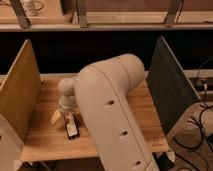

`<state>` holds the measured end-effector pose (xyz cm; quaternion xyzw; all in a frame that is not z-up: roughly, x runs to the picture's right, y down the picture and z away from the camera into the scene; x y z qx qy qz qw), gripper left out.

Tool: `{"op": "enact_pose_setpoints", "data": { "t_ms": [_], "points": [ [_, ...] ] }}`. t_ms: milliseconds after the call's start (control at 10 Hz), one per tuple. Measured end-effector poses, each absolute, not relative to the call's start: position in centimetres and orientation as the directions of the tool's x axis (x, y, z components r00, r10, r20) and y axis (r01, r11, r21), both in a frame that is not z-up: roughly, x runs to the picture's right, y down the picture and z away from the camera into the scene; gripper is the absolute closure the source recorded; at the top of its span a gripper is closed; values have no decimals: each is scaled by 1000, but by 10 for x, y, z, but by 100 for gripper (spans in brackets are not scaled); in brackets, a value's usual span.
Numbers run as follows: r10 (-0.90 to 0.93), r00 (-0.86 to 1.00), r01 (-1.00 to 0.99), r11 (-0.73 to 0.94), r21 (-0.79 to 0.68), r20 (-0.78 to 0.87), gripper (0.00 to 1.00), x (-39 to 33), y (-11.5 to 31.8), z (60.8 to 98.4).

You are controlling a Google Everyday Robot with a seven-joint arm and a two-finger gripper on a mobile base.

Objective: Place the eraser on the white sponge

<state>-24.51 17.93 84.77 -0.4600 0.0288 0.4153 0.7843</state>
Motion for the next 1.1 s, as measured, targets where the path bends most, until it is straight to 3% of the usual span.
{"op": "enact_pose_setpoints", "data": {
  "t_ms": [100,300,900,1100],
  "points": [
    [609,665,-668,229,-708,-431,21,-245,181,849],
    [579,696,-645,243,-725,-425,36,-245,181,852],
    [530,760,-583,301,-755,-376,97,-256,170,853],
    [559,766,-557,328,-763,-319,100,-266,154,849]
  ]
}}
